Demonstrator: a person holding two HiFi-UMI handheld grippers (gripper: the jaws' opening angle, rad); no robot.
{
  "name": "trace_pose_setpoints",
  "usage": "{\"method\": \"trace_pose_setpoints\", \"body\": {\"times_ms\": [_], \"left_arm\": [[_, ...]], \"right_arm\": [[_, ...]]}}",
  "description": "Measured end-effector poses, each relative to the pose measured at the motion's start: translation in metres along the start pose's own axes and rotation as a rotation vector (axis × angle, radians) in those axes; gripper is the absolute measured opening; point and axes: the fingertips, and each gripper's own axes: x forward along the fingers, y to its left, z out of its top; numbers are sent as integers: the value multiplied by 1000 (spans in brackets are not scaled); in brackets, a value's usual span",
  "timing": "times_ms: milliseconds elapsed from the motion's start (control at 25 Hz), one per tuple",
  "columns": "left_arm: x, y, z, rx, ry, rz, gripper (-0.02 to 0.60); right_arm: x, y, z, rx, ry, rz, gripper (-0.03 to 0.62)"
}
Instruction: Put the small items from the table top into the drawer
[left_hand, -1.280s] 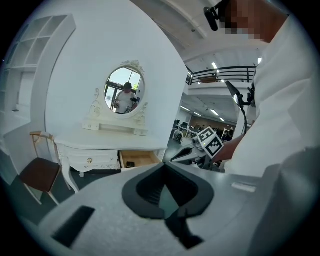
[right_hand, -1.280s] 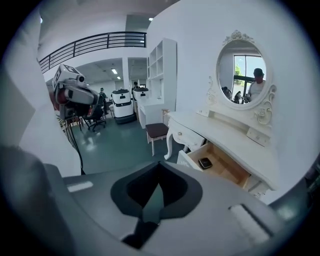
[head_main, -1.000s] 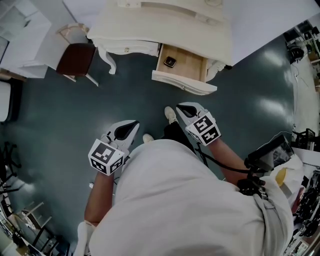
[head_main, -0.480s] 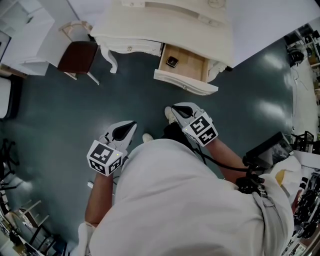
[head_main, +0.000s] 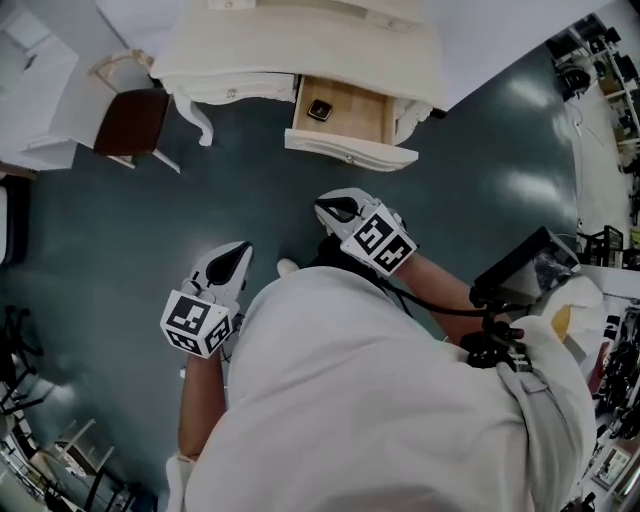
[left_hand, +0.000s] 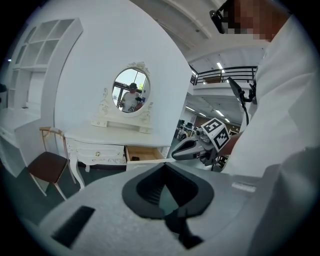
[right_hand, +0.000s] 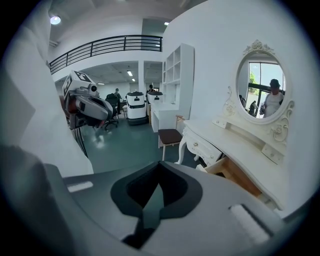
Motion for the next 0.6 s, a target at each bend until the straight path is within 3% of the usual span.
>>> {"method": "trace_pose_setpoints", "body": {"times_ms": [600], "left_arm": [[15,-11,-1,7,26,-36,2]], "right_arm": [[-7,-4,-9,-17,6,-11,0]]}}
